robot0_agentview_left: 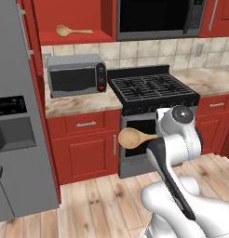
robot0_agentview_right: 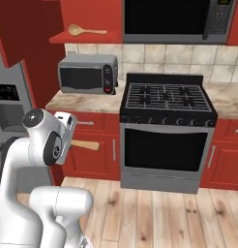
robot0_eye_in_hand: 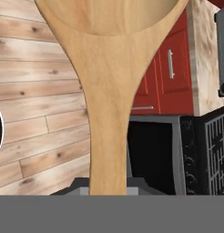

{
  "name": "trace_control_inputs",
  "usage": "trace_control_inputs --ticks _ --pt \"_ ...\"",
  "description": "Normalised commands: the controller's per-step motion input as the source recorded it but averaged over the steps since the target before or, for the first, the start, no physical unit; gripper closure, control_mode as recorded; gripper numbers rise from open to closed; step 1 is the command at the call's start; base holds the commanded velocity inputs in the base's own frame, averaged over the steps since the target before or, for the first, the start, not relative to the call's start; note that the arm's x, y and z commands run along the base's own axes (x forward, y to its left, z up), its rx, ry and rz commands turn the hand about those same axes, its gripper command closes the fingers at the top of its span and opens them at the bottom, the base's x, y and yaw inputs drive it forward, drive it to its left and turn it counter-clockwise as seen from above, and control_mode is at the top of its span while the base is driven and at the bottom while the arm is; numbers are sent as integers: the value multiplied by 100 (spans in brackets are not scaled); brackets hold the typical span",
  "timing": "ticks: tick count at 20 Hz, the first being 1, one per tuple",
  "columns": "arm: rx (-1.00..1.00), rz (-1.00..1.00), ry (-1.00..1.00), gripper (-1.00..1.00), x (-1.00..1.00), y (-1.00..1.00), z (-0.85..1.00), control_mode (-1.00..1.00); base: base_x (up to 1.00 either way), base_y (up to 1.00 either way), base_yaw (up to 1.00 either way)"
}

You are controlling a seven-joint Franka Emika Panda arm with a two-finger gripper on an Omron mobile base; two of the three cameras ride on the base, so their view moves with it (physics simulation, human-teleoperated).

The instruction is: Organize the utensils by type. Pick up the wooden spoons from the counter and place them in the open cabinet. Then pick up the metallic utensils from the counter and place them in the open drawer.

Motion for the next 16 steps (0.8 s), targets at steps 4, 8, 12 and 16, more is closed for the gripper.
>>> trace_control_inputs --ticks 4,8,12,16 --pt "0 0 0 100 0 0 0 100 58 41 0" --pt "0 0 0 100 0 0 0 100 46 44 1" --pt "0 0 0 100 0 0 0 100 58 43 2" --pt "0 0 0 100 0 0 0 100 70 39 0"
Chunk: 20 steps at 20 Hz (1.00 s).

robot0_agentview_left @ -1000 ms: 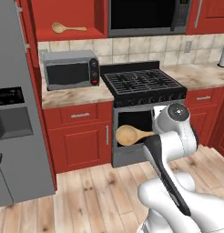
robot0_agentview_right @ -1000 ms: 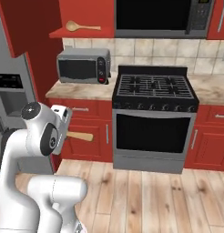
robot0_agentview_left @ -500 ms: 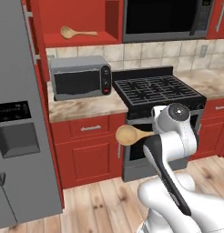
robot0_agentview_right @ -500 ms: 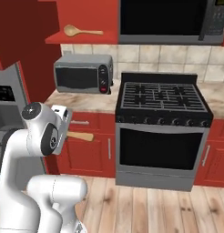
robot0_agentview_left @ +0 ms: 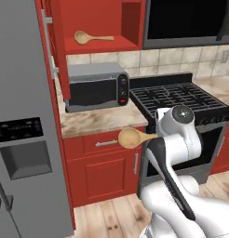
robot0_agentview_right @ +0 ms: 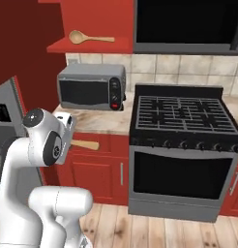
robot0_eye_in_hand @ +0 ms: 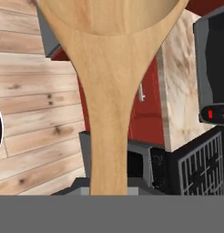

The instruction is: Organize the utensils by type. Pick up the wooden spoons from the counter and place them in the open cabinet. Then pick up the metallic utensils from the counter and place them in the open drawer.

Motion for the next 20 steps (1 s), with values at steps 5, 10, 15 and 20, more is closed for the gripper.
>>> trace_control_inputs --ticks 5,10,15,20 --pt "0 0 0 100 0 0 0 100 58 39 0" --pt "0 0 0 100 0 0 0 100 49 41 0" --pt "0 0 0 100 0 0 0 100 49 39 0" --pt "0 0 0 100 0 0 0 100 55 33 0"
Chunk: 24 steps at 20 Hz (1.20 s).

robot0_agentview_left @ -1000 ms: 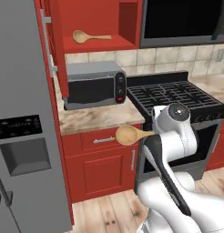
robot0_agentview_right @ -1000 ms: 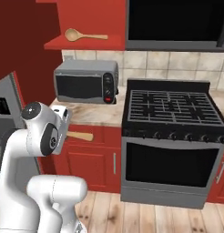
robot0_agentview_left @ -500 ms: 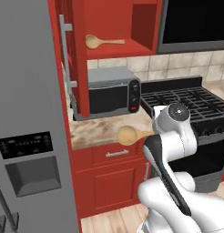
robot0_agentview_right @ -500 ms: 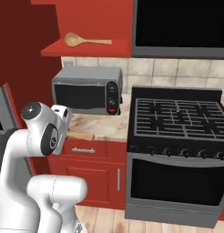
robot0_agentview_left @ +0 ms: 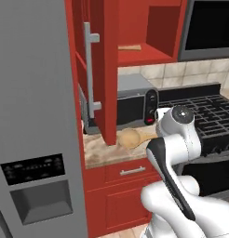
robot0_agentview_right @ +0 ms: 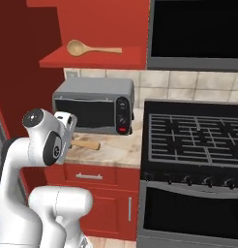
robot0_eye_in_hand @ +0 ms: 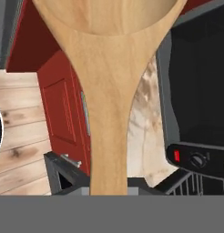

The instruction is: Organize the utensils by type. Pick up the wooden spoons from the counter and place them in the open cabinet. Then pick up the metallic utensils from the counter and place them in the open drawer.

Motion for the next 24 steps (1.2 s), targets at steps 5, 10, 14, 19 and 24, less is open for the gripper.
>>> trace_control_inputs --ticks 5,10,14,19,24 --pt "0 0 0 100 0 0 0 100 54 30 0" --pt "0 0 0 100 0 0 0 100 53 26 0" --pt "0 0 0 100 0 0 0 100 32 18 0" --pt "0 0 0 100 0 0 0 100 0 1 0" --pt "0 0 0 100 0 0 0 100 0 0 0"
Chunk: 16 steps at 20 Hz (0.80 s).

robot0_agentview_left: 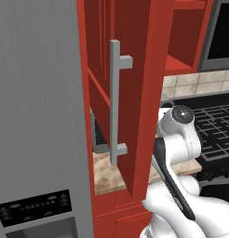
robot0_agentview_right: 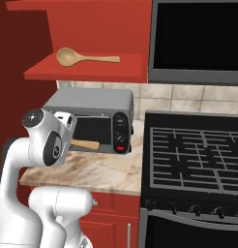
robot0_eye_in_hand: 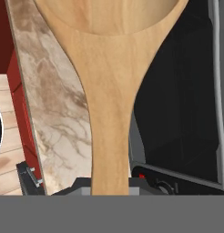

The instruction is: Organize the utensils by type. Pick up the wooden spoons from the counter and place them in the open cabinet. Then pick up the metallic utensils from the counter and place them in the open drawer.

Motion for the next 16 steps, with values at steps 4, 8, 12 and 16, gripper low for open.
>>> trace_control_inputs --ticks 4,8,12,16 --pt "0 0 0 100 0 0 0 100 0 0 0" --pt "0 0 0 100 0 0 0 100 0 0 0" --pt "0 0 0 100 0 0 0 100 0 0 0" --pt "0 0 -4 100 -2 0 2 -100 -1 0 0"
